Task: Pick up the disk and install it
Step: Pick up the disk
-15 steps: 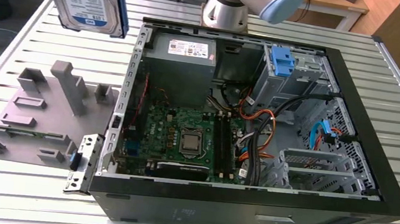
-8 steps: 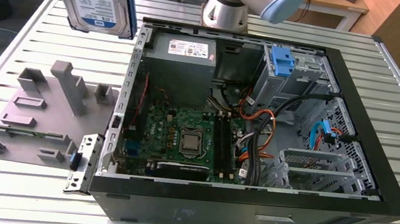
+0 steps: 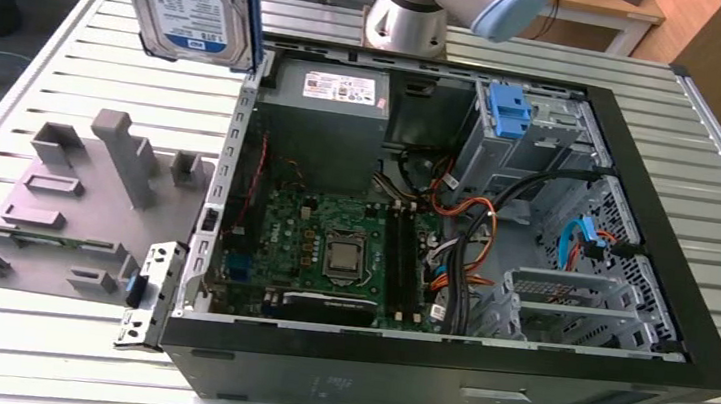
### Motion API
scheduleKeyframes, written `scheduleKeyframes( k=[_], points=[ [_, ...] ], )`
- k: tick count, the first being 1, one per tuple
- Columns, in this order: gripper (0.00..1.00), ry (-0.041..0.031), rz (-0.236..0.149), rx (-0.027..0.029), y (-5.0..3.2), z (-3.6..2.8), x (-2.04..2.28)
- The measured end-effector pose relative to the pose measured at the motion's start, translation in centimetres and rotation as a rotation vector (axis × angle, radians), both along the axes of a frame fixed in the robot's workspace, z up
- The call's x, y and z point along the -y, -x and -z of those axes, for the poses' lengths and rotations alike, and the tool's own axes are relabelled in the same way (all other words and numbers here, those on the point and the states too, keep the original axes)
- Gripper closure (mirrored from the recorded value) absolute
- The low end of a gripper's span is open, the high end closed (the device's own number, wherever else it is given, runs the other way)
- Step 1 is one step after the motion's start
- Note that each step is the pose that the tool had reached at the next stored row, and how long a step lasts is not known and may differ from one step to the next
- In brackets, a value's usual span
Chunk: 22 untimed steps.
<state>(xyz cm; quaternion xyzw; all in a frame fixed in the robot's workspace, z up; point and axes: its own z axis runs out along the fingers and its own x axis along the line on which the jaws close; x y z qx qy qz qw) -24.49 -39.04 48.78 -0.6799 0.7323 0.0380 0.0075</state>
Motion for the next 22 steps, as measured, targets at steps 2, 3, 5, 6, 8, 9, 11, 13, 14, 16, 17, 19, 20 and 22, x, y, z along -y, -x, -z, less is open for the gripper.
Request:
scheduleKeyframes(
  k=[2,3,5,6,8,9,11,13,14,16,17,19,20,22],
  points=[
    [0.65,0.0001,0.0,0.0,-0.36,0.0,0.0],
    [0.65,0.0001,0.0,-0.0001,-0.52,0.0,0.0],
    [0.65,0.0,0.0,0.0,-0.84,0.0,0.0],
    [0.65,0.0,0.0,0.0,-0.99,0.0,0.0],
    [0.65,0.0,0.0,0.0,-1.28,0.0,0.0],
    [0.65,0.0,0.0,0.0,-1.42,0.0,0.0],
    [0.65,0.0,0.0,0.0,-1.7,0.0,0.0],
    [0.65,0.0,0.0,0.0,-1.97,0.0,0.0],
    [0.65,0.0,0.0,0.0001,-2.1,0.0,0.0],
    [0.65,0.0001,0.0,0.0,-2.37,0.0,0.0],
    [0.65,0.0,0.0,0.0001,-2.51,0.0,0.0],
    [0.65,0.0001,0.0,-0.0001,-2.82,0.0,0.0],
    [0.65,0.0001,0.0,0.0,-2.99,0.0,0.0],
    [0.65,0.0,0.0,0.0,-3.35,0.0,0.0]
  ],
)
